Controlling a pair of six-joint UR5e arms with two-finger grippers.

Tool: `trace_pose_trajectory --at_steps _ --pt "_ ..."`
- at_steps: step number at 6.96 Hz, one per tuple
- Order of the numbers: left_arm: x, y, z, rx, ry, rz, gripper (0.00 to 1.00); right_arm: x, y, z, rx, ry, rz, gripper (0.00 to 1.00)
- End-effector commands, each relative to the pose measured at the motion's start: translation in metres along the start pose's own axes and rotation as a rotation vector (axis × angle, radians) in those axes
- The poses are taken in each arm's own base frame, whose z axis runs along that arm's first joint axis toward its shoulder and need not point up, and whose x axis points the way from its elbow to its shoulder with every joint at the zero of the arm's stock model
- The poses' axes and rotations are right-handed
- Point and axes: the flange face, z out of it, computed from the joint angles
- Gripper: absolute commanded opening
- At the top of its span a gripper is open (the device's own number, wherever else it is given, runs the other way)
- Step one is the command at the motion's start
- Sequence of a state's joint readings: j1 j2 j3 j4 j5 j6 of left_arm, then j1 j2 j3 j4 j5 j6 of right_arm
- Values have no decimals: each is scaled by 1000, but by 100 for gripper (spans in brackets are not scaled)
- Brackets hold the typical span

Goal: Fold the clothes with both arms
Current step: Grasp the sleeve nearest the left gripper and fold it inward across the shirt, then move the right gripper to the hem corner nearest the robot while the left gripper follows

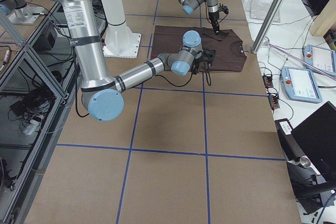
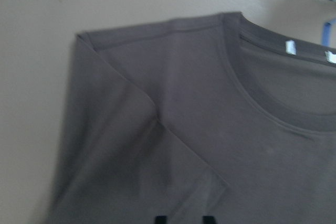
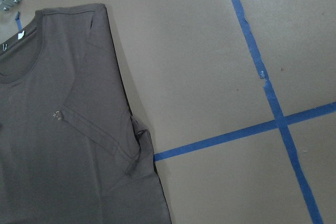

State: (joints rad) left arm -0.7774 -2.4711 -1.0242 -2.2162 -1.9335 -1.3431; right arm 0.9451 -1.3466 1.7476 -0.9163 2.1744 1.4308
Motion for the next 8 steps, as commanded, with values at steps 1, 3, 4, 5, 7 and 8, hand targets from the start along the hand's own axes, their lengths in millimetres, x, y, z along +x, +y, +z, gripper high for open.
trace_pose_trajectory --at_steps 1,3,4,5,7,8 --pt "-7 32 -46 -55 101 24 66 -13 20 7 18 -6 13 100" --pt "-48 70 -119 -73 190 56 67 -65 127 37 44 23 102 100" --pt "-73 91 -155 -67 220 71 69 -84 198 40 61 109 82 100" --pt "-90 105 -179 -64 242 81 72 -90 250 44 72 140 141 100" --pt "-97 108 -185 -62 244 78 77 -63 313 67 91 181 233 95" --pt "-105 107 -178 -66 225 74 77 -62 327 69 104 174 286 90"
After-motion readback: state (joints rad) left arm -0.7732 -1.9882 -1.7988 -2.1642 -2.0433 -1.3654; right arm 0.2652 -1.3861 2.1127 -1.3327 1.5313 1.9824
